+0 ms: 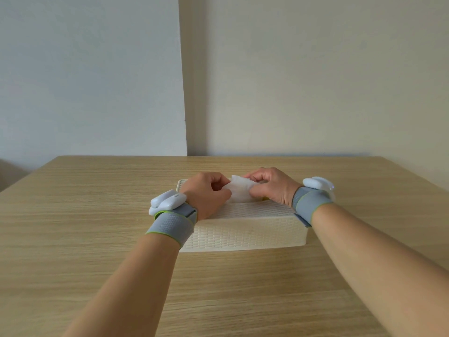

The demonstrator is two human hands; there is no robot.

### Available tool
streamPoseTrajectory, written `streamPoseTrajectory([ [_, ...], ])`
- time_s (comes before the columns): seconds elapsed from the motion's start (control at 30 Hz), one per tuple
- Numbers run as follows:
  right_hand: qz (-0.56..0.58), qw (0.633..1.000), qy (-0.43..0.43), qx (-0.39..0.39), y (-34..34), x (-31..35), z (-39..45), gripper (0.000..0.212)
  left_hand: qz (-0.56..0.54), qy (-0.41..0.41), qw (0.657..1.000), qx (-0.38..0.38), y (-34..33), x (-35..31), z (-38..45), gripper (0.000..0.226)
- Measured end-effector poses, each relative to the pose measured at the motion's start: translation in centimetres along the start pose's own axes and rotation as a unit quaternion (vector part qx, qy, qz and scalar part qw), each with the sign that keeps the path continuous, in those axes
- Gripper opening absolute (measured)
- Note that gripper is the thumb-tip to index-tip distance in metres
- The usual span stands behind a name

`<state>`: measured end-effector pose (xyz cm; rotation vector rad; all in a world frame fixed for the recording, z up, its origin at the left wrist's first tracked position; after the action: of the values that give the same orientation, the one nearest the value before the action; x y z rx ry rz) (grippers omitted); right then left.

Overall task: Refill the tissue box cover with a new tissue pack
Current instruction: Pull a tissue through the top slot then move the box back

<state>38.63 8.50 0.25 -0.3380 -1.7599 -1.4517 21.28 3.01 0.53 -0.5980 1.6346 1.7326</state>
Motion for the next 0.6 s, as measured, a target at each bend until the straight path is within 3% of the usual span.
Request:
streamPoseTrajectory([
  [0.03,-0.004,1.000,-0.002,-0.005,0.0,0.0,0.0,0.044,-0.012,0.003,1.000,-0.002,0.0,0.0,0.0,0.012],
  [0.1,0.017,1.000,-0.004,-0.020,0.1,0.5,-0.2,0.027,-0.084,0.022,0.996,-0.009,0.5,0.2,0.2,0.012],
  [0.17,0.058,0.995,-0.001,-0.082,1.1,0.7,-0.1,0.015,-0.122,0.049,0.991,-0.039,1.3,0.5,0.6,0.017],
  [0.27,-0.071,0.978,-0.117,-0.156,2.6,-0.2,0.0,0.031,0.042,0.104,0.990,-0.082,2.5,1.7,1.2,0.035],
  [0.37,-0.141,0.956,-0.253,-0.051,2.1,-1.8,-0.4,0.055,0.149,0.203,0.968,-0.018,2.0,2.5,0.7,0.052],
  [0.43,-0.101,0.961,-0.257,-0.012,1.5,-2.3,-0.6,0.058,0.135,0.229,0.964,0.012,1.6,2.3,0.6,0.056],
  [0.6,-0.061,0.969,-0.236,-0.029,1.7,-2.1,-0.9,0.058,0.112,0.237,0.965,0.005,1.8,1.5,0.9,0.061],
])
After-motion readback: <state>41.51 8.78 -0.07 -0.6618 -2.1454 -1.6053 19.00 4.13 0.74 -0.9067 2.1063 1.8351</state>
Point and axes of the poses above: each hand's wrist, its own z-axis towards the middle knuckle, its own y-axis out of the back of the hand, x = y × z, the point moved 2 cm from there along z, towards the middle knuckle, and after that the axes turned 7 degrees about x, right-handed, at the moved point
